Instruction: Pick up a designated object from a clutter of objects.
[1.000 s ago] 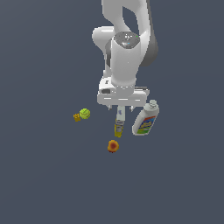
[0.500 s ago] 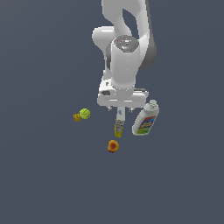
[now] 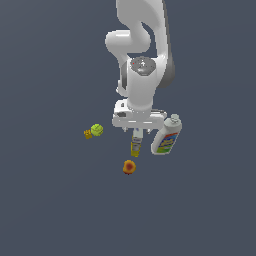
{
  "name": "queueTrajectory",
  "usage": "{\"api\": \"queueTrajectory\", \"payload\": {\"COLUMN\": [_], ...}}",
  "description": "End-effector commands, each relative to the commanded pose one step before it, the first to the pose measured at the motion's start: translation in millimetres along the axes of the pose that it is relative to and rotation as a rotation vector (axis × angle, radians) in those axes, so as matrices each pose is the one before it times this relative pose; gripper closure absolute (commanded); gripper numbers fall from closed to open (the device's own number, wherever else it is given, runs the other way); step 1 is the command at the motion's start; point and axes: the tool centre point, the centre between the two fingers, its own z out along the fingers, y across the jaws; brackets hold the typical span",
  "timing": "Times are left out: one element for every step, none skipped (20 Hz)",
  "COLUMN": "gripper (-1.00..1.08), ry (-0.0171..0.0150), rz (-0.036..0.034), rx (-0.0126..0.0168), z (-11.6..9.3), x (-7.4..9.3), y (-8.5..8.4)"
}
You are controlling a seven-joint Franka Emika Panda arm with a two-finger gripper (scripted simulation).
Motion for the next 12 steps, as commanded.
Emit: {"api": "queueTrajectory", "payload": {"gripper": [-0.92,-0.92,-0.92,1.08,1.08,1.08,1.08,1.08,1.08,1.08,1.08,1.08], "ry": [0.00116,0.0,0.0,0.0,0.0,0.0,0.0,0.0,0.0,0.0,0.0,0.0], "rz": [0.00041,0.0,0.0,0.0,0.0,0.0,0.0,0.0,0.0,0.0,0.0,0.0], "rx": [0.0001,0.0,0.0,0.0,0.0,0.0,0.0,0.0,0.0,0.0,0.0,0.0], "z": [5.5,0.89,0.29,0.0,0.0,0.0,0.0,0.0,0.0,0.0,0.0,0.0], "x": [0.48,0.09,0.03,0.0,0.0,0.0,0.0,0.0,0.0,0.0,0.0,0.0], "y": [-0.02,-0.03,-0.01,0.0,0.0,0.0,0.0,0.0,0.0,0.0,0.0,0.0]}}
